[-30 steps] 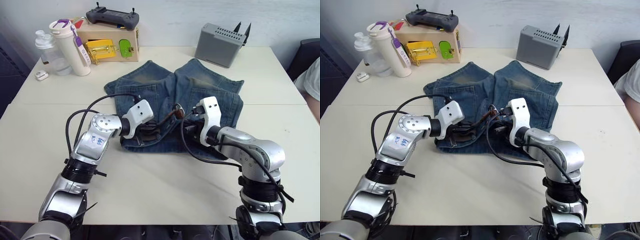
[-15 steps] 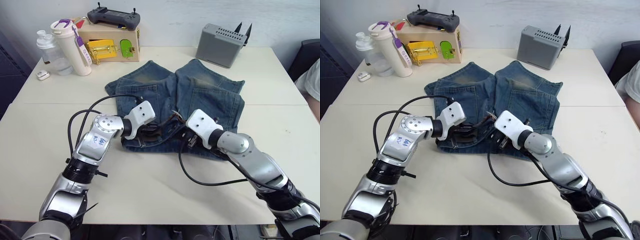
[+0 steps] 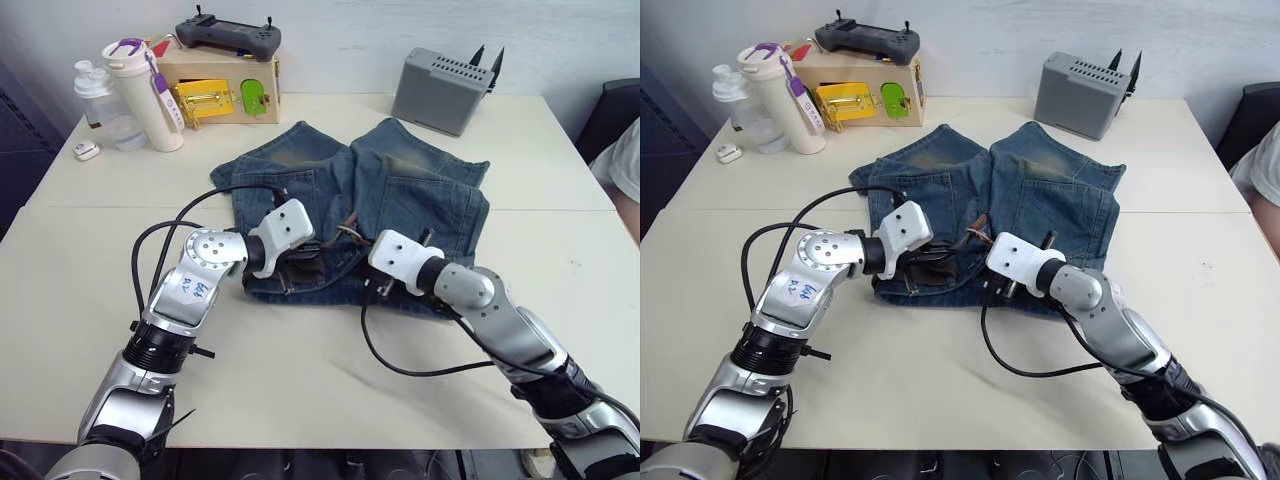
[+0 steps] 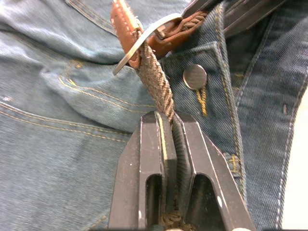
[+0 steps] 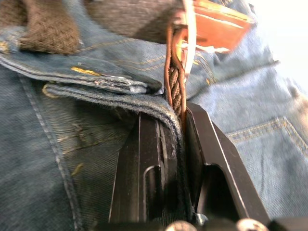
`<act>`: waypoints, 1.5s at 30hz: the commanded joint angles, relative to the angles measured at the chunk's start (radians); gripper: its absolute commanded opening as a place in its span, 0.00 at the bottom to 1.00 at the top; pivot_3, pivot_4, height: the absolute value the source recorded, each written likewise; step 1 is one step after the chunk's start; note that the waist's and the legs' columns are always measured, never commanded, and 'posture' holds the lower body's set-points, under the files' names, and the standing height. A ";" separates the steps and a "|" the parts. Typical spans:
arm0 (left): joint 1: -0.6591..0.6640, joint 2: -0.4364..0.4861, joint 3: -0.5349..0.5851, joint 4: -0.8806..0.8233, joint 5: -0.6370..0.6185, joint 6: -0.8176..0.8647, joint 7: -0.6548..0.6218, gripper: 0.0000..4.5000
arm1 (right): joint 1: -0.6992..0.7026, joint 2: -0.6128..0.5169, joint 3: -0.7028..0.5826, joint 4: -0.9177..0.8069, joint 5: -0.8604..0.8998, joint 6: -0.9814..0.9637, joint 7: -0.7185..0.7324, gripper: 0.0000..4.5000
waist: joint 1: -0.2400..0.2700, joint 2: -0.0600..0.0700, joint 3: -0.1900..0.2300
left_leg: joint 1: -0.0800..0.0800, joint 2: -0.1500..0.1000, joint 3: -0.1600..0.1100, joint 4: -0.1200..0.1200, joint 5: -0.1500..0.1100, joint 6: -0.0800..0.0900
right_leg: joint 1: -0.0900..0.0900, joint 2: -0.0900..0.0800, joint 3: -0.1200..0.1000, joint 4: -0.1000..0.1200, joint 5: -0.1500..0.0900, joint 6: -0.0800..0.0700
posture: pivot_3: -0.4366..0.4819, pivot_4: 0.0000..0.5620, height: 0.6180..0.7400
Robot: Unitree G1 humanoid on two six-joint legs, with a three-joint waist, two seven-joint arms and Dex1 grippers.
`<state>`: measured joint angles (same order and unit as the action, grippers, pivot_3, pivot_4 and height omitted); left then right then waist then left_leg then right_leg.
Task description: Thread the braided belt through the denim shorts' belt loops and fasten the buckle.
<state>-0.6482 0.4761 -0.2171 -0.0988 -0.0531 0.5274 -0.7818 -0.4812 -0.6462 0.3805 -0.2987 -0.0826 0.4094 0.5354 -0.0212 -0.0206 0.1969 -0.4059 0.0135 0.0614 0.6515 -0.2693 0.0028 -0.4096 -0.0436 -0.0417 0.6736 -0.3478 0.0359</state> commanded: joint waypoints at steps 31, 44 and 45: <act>-0.022 -0.075 -0.054 0.174 0.094 -0.266 0.039 0.00 | -0.109 -0.125 -0.208 0.181 -0.021 -0.400 0.281 0.98 | 0.021 0.000 0.000 | 0.000 0.000 0.001 0.008 -0.002 0.003 | 0.002 0.000 0.000 0.001 0.000 0.000 | 0.48 0.27 0.97; -0.046 -0.126 -0.082 0.183 0.130 -0.296 0.051 0.00 | -0.204 -0.070 -0.114 0.355 -0.126 -0.590 0.300 0.80 | 0.021 0.000 0.000 | 0.000 0.000 0.001 0.010 -0.002 0.003 | 0.002 0.000 0.000 0.003 0.000 0.000 | 0.48 0.27 0.97; -0.046 -0.125 -0.082 0.184 0.132 -0.298 0.050 0.00 | -0.207 -0.070 -0.113 0.362 -0.130 -0.599 0.304 0.70 | 0.021 0.000 0.000 | 0.000 0.000 0.001 0.010 -0.002 0.003 | 0.002 0.000 0.000 0.003 0.000 0.000 | 0.48 0.27 0.97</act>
<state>-0.6770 0.3556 -0.2944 0.0962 0.0757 0.2483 -0.7320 -0.6663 -0.7165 0.2742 0.0671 -0.2070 -0.1570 0.8391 -0.0006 -0.0207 0.1968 -0.4057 0.0138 0.0626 0.6618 -0.2711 0.0059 -0.4075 -0.0438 -0.0416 0.6765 -0.3478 0.0360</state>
